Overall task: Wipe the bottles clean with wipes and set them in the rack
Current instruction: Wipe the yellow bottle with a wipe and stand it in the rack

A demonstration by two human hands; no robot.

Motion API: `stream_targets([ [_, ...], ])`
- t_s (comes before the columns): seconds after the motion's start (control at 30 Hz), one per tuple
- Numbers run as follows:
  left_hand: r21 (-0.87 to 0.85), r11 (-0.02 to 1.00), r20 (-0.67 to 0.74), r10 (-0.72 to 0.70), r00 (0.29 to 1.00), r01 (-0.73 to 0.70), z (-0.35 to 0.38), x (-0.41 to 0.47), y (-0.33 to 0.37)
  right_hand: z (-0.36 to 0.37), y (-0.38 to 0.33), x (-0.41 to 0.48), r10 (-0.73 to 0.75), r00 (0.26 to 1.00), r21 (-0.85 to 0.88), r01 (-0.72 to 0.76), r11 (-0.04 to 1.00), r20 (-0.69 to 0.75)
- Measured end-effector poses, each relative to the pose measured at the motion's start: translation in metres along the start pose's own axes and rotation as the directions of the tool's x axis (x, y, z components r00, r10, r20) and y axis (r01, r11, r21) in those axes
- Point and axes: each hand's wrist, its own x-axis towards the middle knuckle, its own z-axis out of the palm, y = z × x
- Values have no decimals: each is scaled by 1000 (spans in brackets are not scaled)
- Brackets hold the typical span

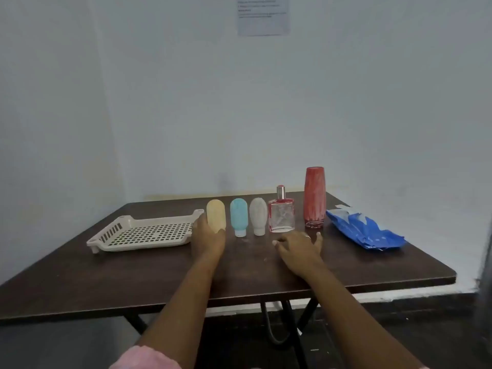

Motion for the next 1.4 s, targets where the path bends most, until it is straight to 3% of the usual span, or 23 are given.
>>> stream_targets([
  [0.2,-94,986,61,-133,989,139,13,37,-5,19,-9,17,-81,994,62,86,994,-77],
  [0.53,47,977,2,-207,978,207,32,36,-14,27,-3,21,-95,987,141,114,983,-133],
  [0.8,114,966,49,-239,970,232,26,36,-11,27,-2,21,-64,987,212,94,973,-145],
  [1.1,23,986,205,-166,965,165,9,11,-13,10,5,12,3,987,345,53,937,-160],
  [1.27,-26,996,313,-71,947,83,14,-13,-1,-13,41,11,69,977,324,0,946,-202],
  [1.4,-90,995,432,-7,902,51,41,-26,20,-44,84,18,173,929,229,-99,968,-328],
])
